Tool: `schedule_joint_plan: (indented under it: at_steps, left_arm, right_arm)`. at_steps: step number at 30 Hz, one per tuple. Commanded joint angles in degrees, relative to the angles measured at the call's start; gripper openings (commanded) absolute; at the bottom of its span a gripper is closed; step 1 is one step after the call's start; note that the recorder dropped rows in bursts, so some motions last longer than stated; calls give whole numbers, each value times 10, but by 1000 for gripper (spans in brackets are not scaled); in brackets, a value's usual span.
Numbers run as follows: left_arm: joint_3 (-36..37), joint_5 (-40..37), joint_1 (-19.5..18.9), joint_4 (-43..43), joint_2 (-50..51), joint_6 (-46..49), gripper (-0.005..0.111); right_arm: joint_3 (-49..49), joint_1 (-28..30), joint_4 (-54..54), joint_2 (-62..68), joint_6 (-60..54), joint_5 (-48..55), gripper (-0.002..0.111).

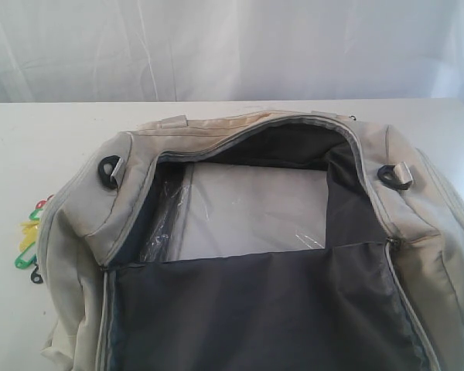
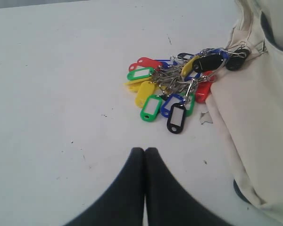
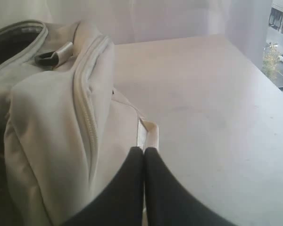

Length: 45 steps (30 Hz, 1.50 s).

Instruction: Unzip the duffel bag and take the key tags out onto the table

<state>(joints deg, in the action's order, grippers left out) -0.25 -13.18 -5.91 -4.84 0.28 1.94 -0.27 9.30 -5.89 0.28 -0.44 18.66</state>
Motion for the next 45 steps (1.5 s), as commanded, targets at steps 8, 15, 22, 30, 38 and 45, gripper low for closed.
schedule_joint_plan:
  at_steps: [8, 15, 22, 30, 38, 45]
  left_arm:
    - [3, -1, -16, -2, -3, -5, 0]
    - [3, -1, -25, -2, -3, -5, 0]
    - [3, -1, -25, -2, -3, -5, 0]
    - [3, -1, -20, -2, -3, -5, 0]
    - [3, -1, -14, -2, -3, -5, 0]
    - [3, -1, -14, -2, -3, -5, 0]
  right_arm:
    - [3, -37, 2, -3, 4, -7, 0]
    - [3, -37, 2, -3, 4, -7, 0]
    - [3, -38, 2, -3, 4, -6, 0]
    - [3, -38, 2, -3, 4, -8, 0]
    - [3, -38, 2, -3, 4, -8, 0]
    - [3, -38, 2, -3, 4, -8, 0]
